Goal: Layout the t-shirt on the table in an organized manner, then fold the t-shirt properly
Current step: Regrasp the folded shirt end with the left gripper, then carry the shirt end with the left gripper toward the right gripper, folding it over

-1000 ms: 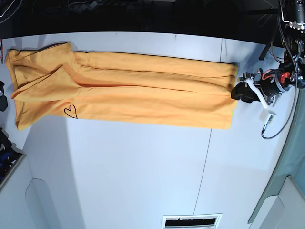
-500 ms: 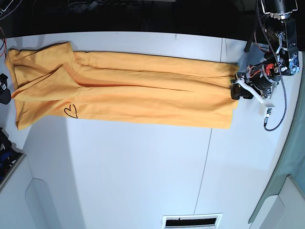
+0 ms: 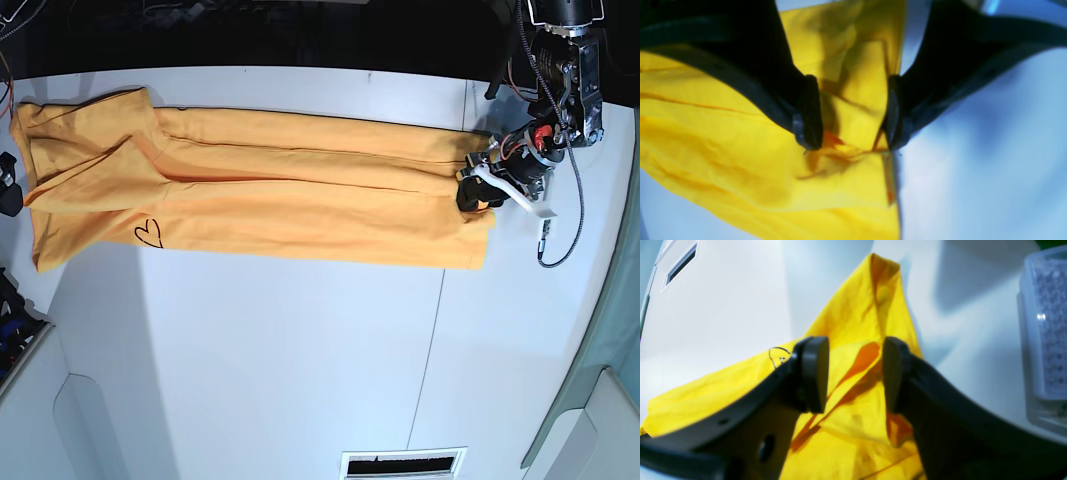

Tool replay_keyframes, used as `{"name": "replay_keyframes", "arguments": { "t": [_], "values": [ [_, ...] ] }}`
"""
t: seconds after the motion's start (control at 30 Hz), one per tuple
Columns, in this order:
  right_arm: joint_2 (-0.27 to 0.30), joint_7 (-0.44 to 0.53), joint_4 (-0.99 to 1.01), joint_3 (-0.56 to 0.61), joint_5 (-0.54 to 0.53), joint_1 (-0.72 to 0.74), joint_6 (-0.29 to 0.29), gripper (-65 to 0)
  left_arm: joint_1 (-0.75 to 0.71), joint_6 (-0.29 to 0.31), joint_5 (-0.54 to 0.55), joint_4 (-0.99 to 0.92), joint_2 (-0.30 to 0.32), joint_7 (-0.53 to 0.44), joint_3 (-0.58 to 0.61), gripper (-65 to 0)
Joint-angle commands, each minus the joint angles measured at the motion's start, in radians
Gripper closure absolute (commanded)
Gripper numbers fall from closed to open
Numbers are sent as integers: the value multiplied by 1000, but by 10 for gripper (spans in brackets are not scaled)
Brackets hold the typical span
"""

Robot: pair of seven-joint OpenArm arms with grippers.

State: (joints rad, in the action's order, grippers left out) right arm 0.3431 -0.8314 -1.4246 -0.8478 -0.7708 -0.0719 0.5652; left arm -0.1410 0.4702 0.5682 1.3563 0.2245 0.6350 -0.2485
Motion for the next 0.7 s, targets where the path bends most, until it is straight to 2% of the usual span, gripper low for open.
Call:
{"name": "replay_keyframes", "arguments": {
  "t": [0.0,0.1,0.13,0.2,0.27,0.47,0.67],
  "values": [
    [19,23,-16,-5,-23,8,8,-265,3,32,-4,6,0,27,21,-332],
    [19,23,-16,-5,-23,8,8,-265,3,46,-33,6,0,26,98,-328],
    [19,23,-16,-5,-22,8,8,-265,5,45,-55,6,0,27,121,-307],
    [19,23,-16,-5,-22,8,8,-265,5,31,-95,6,0,25,156,-173],
    [19,23,-16,-5,-22,8,8,-265,5,6,-140,6,0,11,179,0],
    [20,27,-16,-5,-23,10,8,-265,21,-104,-191,7,11,-27,156,0],
    [20,27,-16,-5,-28,11,8,-265,68,-112,-184,7,12,50,41,0]
  ]
}}
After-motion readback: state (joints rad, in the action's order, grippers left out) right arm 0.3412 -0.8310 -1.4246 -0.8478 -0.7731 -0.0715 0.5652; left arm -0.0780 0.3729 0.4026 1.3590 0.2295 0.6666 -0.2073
